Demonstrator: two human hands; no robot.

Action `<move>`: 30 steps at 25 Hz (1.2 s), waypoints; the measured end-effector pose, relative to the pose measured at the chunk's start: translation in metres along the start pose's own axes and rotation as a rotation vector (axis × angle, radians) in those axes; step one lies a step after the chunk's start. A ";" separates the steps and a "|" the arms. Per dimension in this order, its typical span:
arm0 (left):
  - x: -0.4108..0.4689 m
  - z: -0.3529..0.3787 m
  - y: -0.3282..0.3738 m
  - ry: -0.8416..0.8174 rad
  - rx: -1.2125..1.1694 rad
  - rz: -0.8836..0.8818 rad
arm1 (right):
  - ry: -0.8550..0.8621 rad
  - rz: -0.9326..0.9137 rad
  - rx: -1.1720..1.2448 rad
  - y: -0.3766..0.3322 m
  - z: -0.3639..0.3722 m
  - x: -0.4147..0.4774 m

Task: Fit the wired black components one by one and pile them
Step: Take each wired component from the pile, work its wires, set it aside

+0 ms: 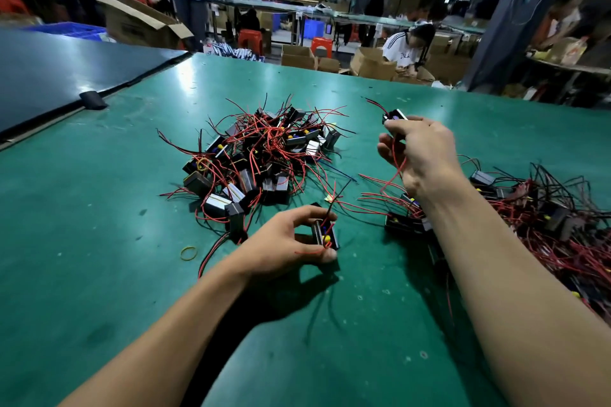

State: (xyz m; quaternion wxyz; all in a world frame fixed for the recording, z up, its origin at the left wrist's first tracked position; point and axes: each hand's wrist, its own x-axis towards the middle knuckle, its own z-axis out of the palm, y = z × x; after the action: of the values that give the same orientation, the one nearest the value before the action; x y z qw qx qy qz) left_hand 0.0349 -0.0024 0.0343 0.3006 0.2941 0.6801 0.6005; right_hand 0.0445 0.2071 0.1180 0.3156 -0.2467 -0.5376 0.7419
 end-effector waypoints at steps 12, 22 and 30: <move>-0.009 -0.012 0.020 -0.524 0.433 -0.133 | -0.289 0.179 -0.822 0.050 -0.098 -0.065; -0.001 -0.012 0.012 -0.335 -0.006 -0.239 | -0.413 -0.071 -1.077 0.035 -0.092 -0.058; 0.010 0.011 -0.007 -0.054 0.126 0.003 | -0.532 -0.249 -0.983 0.053 -0.078 -0.070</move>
State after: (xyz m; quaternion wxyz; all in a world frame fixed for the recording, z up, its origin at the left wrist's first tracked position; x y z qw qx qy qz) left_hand 0.0368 0.0112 0.0262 0.2987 0.3295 0.7079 0.5487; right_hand 0.1357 0.1942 0.0457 0.1027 -0.1038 -0.9054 0.3987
